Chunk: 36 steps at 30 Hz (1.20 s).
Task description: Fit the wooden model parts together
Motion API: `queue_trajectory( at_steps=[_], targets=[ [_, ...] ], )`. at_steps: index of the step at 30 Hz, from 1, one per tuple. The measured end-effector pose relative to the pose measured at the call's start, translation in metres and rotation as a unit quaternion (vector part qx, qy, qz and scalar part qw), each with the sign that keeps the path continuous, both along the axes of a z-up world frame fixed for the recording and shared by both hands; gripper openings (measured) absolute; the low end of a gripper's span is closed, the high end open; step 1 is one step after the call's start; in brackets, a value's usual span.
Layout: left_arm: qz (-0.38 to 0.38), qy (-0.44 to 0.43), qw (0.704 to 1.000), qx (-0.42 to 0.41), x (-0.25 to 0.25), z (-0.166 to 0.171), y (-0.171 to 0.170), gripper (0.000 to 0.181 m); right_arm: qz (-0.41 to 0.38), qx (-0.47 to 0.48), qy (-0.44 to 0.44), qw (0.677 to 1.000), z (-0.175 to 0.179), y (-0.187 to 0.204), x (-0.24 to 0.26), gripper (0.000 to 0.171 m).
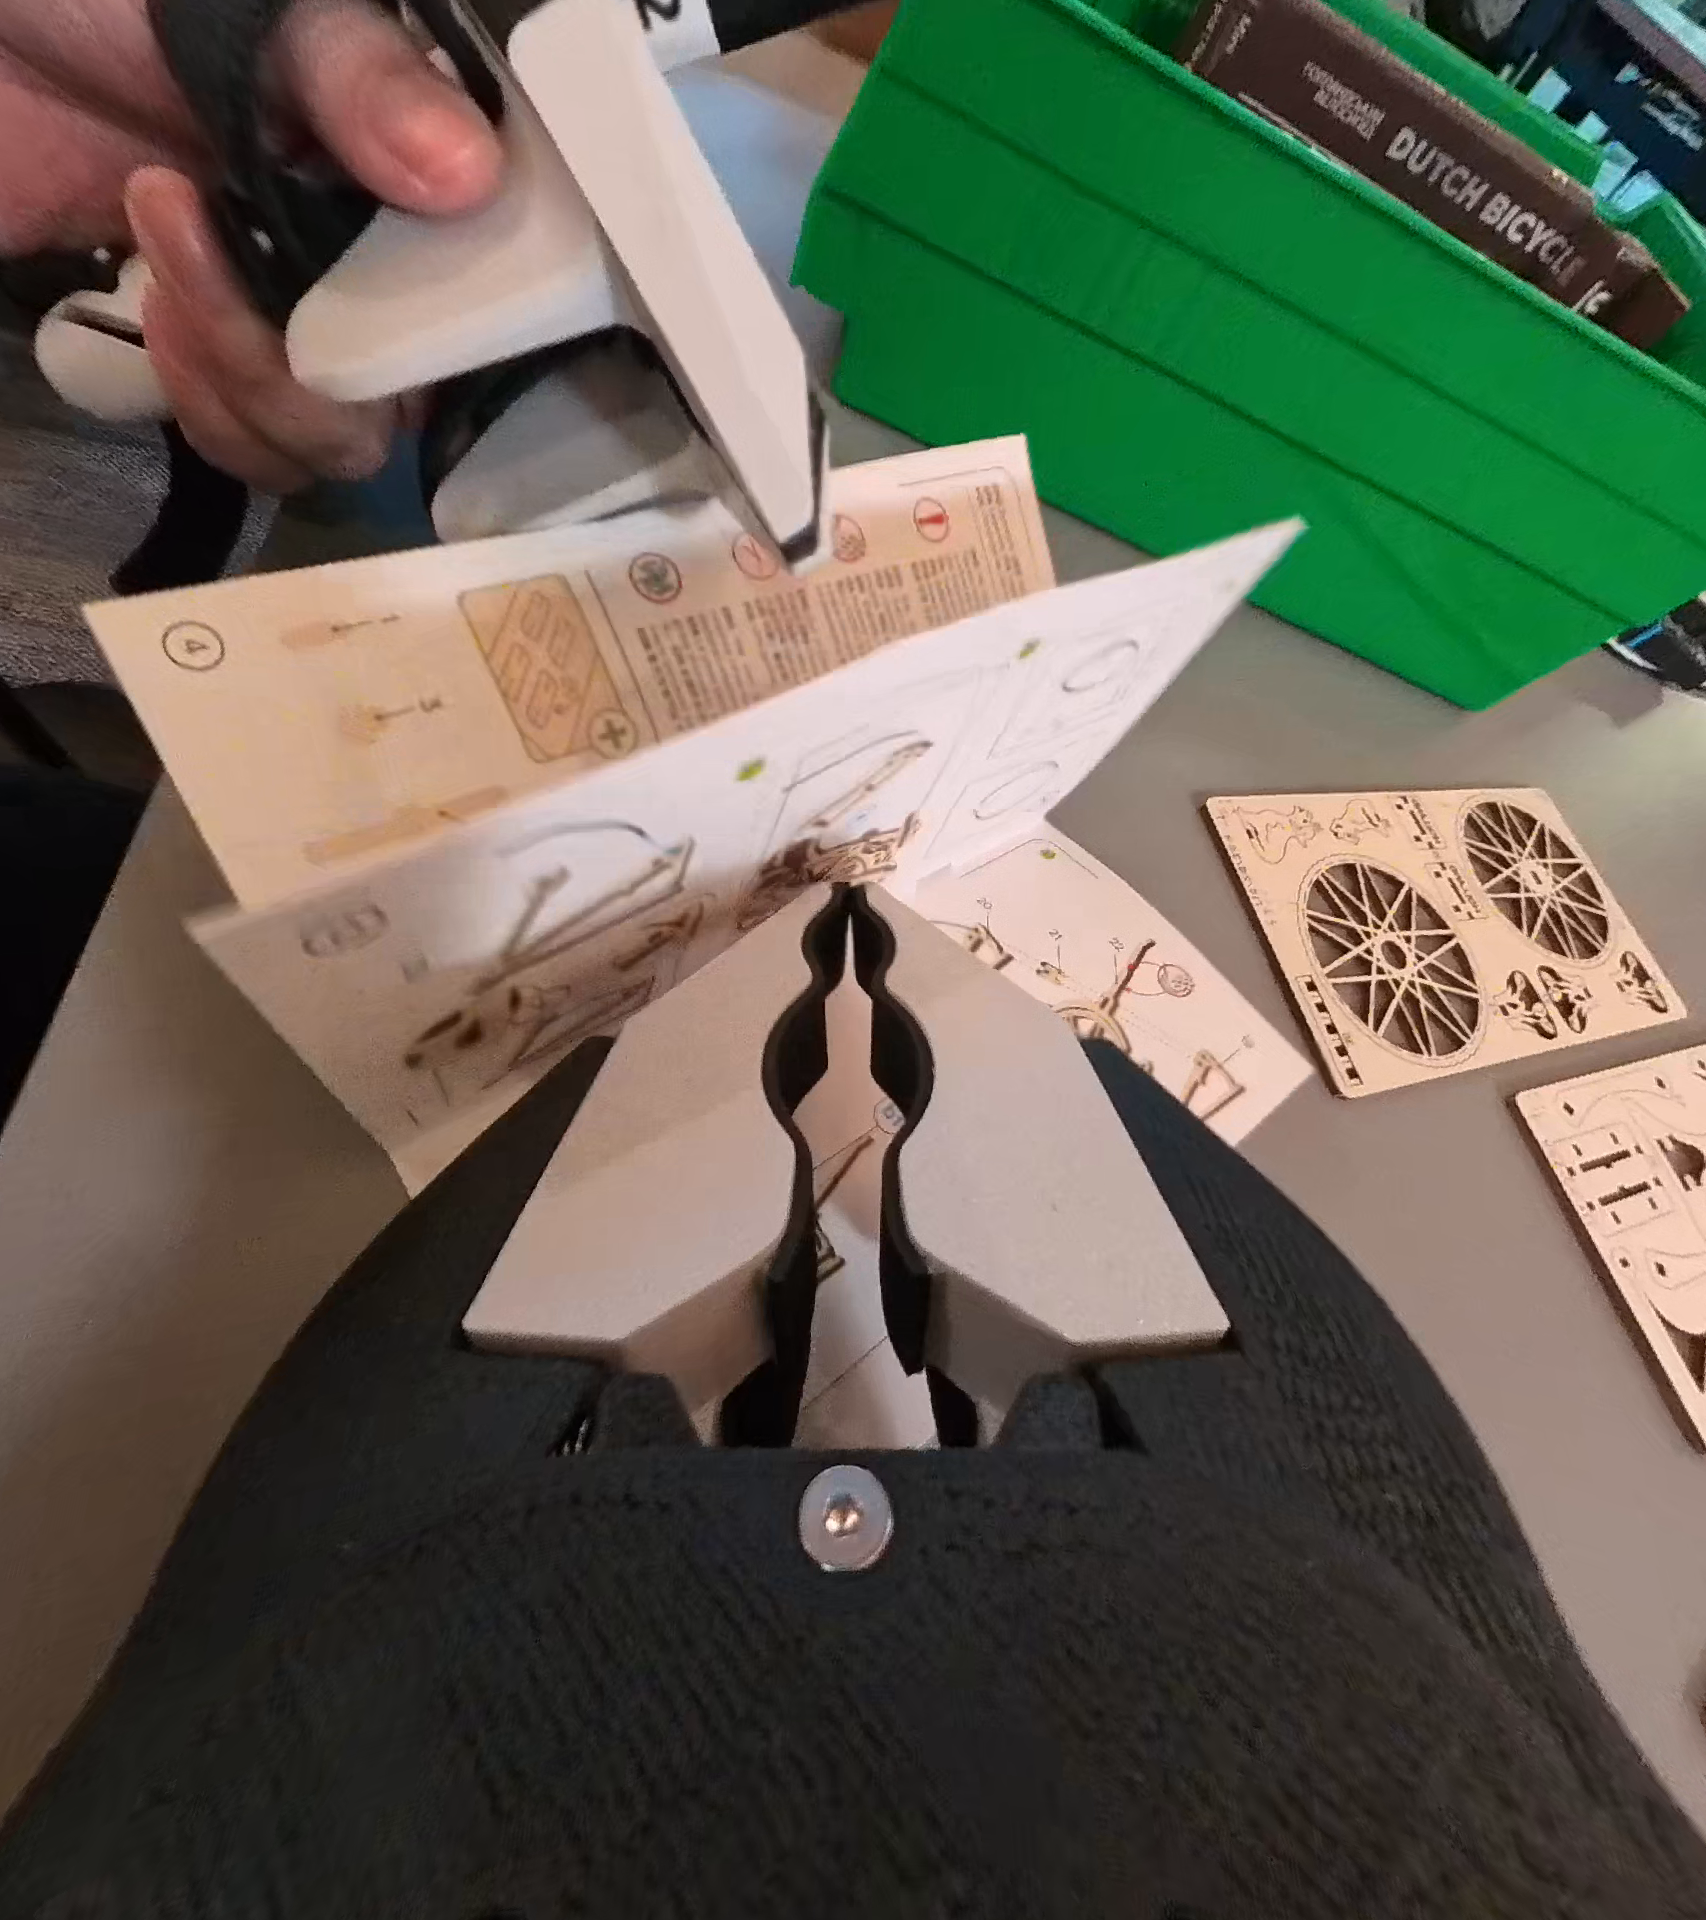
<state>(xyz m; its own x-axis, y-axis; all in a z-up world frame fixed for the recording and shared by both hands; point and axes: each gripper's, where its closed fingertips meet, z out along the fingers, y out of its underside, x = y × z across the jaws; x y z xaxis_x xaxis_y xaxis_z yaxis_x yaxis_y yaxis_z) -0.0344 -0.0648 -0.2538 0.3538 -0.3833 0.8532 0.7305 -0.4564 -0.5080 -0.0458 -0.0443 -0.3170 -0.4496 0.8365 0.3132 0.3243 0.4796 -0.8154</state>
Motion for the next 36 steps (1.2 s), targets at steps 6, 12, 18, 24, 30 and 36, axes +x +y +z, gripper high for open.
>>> queue_trajectory(
  at_steps=[6, 12, 18, 24, 30, 36],
  targets=[
    [-0.002, -0.006, 1.000, -0.003, 0.001, 0.000, -0.001, 0.008, -0.002, -0.013, 0.031, 0.999, 0.010, 0.001, 0.001, 0.000],
    [-0.017, -0.018, 1.000, 0.001, 0.009, 0.007, -0.001, 0.027, 0.036, -0.030, 0.104, 0.994, 0.032, -0.011, 0.007, 0.000],
    [-0.021, -0.020, 1.000, -0.004, 0.010, 0.004, 0.001, 0.025, 0.056, 0.007, 0.116, 0.992, 0.029, -0.019, 0.010, 0.000],
    [-0.010, 0.011, 1.000, -0.022, 0.008, -0.003, 0.000, 0.029, 0.056, 0.015, 0.148, 0.987, 0.036, -0.019, 0.011, 0.000],
    [-0.003, 0.039, 0.999, -0.023, 0.004, 0.000, -0.004, 0.026, 0.064, 0.031, 0.148, 0.986, 0.033, -0.023, 0.011, 0.000],
    [-0.004, 0.036, 0.999, -0.035, 0.003, -0.006, -0.003, 0.023, 0.064, 0.033, 0.149, 0.986, 0.033, -0.023, 0.011, 0.000]
  ],
)
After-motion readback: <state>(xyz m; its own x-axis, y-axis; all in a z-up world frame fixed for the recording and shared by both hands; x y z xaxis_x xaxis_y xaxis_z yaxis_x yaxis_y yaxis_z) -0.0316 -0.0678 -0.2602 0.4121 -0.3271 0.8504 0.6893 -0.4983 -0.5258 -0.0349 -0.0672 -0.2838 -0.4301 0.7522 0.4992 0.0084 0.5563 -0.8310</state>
